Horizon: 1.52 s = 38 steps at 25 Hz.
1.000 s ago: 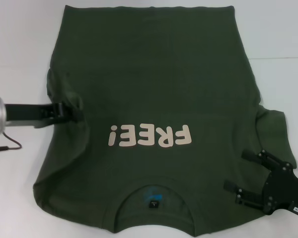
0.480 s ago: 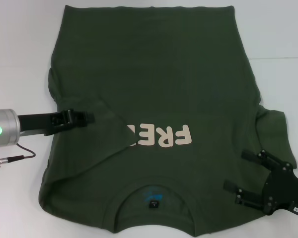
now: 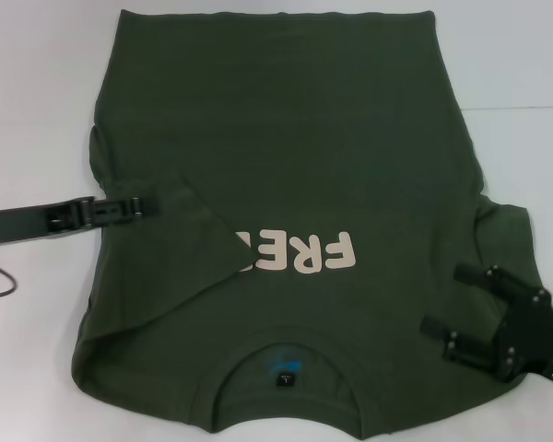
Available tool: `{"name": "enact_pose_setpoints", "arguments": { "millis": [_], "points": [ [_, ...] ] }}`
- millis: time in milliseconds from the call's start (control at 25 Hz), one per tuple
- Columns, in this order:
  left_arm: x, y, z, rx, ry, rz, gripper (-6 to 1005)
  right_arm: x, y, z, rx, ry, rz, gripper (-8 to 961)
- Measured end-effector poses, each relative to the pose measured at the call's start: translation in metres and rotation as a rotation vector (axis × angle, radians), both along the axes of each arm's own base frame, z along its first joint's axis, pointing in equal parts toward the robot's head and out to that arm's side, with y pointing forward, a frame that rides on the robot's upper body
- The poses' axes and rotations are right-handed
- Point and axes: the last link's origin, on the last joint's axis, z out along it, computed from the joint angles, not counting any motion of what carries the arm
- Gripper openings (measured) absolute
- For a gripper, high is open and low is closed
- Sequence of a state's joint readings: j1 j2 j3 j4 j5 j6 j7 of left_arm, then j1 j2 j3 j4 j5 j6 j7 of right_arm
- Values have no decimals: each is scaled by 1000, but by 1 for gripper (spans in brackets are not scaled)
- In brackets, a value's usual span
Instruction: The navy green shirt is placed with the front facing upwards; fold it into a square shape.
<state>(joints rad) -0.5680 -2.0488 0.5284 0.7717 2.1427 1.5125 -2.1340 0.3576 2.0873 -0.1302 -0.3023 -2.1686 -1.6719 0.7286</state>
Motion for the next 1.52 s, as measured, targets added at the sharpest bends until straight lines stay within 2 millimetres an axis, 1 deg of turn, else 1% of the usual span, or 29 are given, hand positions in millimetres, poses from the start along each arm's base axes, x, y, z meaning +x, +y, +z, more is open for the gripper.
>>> {"name": "enact_pose_setpoints", "arguments": {
  "millis": [80,200,280,320,360,480,600,720,760,800,960,1120,1240,1360,1520],
  "points": [
    [-1,-9,12,38,-4,-87,697,-1,2,8,-11,37,-18,915],
    [-3,-23,24,78,38,-198,814,-4,7,26,-66,107,-58,915],
    [-5,-31,29,92,75,-241,831,-6,15,45,-128,166,-124,915],
    [-9,-39,32,112,116,-278,840,-6,19,54,-154,176,-160,915],
    [-9,-39,32,112,116,-278,849,-6,24,63,-190,192,-207,916],
    [-13,-49,36,133,180,-329,875,-9,39,92,-287,200,-358,916],
    [-19,-58,38,131,242,-379,901,-16,49,112,-360,179,-465,915],
    [-26,-69,31,85,312,-448,900,-21,59,129,-426,166,-565,913],
    [-26,-69,31,85,312,-448,900,-23,62,134,-455,164,-606,912],
    [-30,-77,26,69,333,-475,900,-23,64,138,-475,164,-640,912],
    [-35,-88,21,104,348,-514,901,-21,75,149,-538,140,-804,912],
    [-35,-93,18,128,354,-542,901,-15,88,159,-545,71,-986,911],
    [-34,-95,17,124,341,-553,900,-15,98,162,-538,-7,-1078,911],
    [-33,-96,16,120,333,-562,900,-18,107,164,-529,-83,-1129,911],
    [-33,-98,15,126,311,-558,901,-21,116,156,-530,-175,-1163,912]
  ]
}}
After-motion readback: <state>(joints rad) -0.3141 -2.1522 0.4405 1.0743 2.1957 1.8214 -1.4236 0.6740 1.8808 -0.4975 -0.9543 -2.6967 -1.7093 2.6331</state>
